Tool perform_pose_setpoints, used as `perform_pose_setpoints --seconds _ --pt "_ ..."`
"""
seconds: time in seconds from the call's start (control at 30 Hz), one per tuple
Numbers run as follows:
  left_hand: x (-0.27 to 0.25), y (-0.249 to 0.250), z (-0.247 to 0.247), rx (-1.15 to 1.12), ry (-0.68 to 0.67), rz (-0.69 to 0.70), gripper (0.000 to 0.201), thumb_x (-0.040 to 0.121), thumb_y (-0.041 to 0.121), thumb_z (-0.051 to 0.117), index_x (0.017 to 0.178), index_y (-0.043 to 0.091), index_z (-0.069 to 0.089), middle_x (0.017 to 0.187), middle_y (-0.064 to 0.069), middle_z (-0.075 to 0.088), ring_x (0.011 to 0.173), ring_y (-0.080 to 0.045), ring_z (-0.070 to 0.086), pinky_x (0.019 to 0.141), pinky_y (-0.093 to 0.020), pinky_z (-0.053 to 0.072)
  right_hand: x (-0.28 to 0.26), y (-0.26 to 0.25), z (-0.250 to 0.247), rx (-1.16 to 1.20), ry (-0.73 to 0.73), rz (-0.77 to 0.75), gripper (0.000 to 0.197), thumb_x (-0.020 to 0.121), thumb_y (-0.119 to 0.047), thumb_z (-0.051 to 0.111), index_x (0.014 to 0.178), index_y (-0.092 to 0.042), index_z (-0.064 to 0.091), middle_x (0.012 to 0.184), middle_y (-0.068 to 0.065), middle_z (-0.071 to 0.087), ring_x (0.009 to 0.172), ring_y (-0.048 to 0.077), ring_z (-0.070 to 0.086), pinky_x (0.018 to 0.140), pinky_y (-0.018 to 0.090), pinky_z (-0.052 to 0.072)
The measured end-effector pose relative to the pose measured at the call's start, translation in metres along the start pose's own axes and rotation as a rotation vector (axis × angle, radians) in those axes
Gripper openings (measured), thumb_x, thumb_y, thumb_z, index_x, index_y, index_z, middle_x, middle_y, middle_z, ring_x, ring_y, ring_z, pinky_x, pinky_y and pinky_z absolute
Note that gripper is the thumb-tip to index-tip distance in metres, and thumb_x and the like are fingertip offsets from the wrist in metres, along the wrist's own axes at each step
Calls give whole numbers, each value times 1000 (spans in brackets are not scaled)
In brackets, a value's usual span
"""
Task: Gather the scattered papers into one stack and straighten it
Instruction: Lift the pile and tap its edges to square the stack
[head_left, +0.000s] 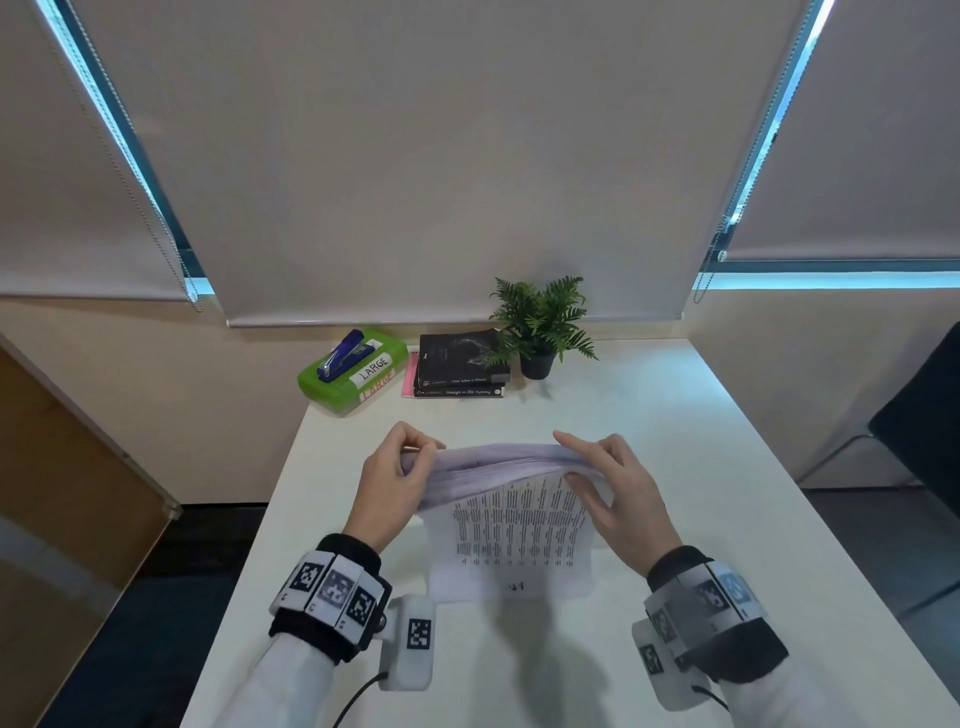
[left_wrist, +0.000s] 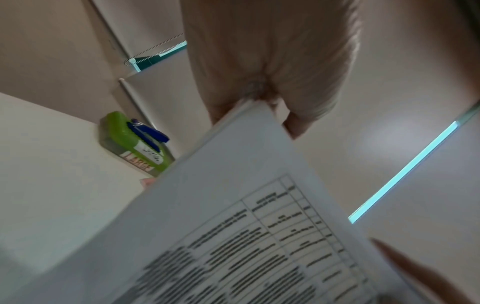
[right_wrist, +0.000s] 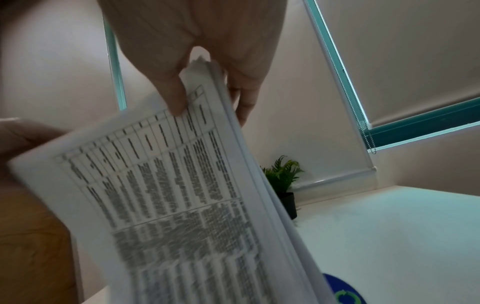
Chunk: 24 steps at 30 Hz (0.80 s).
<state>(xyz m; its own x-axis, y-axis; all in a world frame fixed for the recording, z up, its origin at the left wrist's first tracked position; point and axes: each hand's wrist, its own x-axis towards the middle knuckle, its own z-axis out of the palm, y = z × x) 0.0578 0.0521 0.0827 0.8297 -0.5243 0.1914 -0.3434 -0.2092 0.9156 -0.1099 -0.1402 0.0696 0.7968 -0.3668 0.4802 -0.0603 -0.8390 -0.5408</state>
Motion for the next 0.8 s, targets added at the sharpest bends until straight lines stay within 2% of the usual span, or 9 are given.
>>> perform_pose_setpoints --seconds 0.13,0.23,0.33,0.43,0.5,0.6,0.67,0.73,0.8 --pt "-14 -18 9 48 -10 8 10 93 14 53 83 10 53 75 6 61 70 -3 54 66 -22 39 -2 2 13 -11 22 33 17 88 -6 59 100 -16 61 84 -7 43 68 7 48 61 2 36" --pt "-18 -25 8 -61 -49 -30 13 87 26 61 89 14 56 83 8 64 80 -7 58 73 -22 43 3 1 15 -47 -22 36 13 88 -4 56 98 -10 62 85 -4 43 64 11 48 59 0 35" --pt "-13 -42 -5 -22 -147 -121 70 63 47 73 123 25 45 117 9 56 111 -7 50 94 -23 37 11 0 7 -52 -29 35 12 89 -5 55 99 -7 61 87 -4 43 63 7 46 60 -1 35" --pt "-12 -61 -7 39 -224 -226 106 62 31 85 145 26 19 138 13 35 128 -6 33 110 -32 29 17 -1 -4 -3 -56 56 11 89 -5 55 99 -8 61 86 -3 46 70 5 50 63 3 38" --pt "-9 -61 2 -132 -257 -283 97 69 15 82 145 24 22 138 14 38 127 -6 39 107 -27 36 19 -4 -11 42 -91 62 10 89 -6 56 97 -10 61 86 -1 49 74 9 53 66 8 40" --pt "-3 -45 16 -386 -290 -340 53 74 -6 73 117 21 57 106 12 69 102 -9 62 78 -12 51 21 -8 -22 123 -132 65 14 89 -9 57 93 -22 59 87 1 53 80 12 54 69 13 41" --pt "-2 -40 20 -417 -248 -347 30 75 -1 73 97 18 68 88 6 76 93 -17 68 70 -14 53 21 -5 -29 195 -139 127 19 87 -17 61 90 -35 55 88 0 57 84 9 55 74 17 42" --pt "-6 -39 20 -460 -222 -336 23 79 3 70 98 15 68 91 3 76 92 -18 70 69 -17 54 18 -1 -33 381 -75 284 21 80 -31 66 97 -37 56 88 6 61 82 13 60 73 26 50" --pt "-13 -42 21 -474 -240 -316 26 79 13 72 105 13 66 99 0 75 96 -20 70 72 -21 56 8 2 -28 632 4 485 46 76 -30 73 117 -33 52 92 18 62 86 28 63 78 40 54"
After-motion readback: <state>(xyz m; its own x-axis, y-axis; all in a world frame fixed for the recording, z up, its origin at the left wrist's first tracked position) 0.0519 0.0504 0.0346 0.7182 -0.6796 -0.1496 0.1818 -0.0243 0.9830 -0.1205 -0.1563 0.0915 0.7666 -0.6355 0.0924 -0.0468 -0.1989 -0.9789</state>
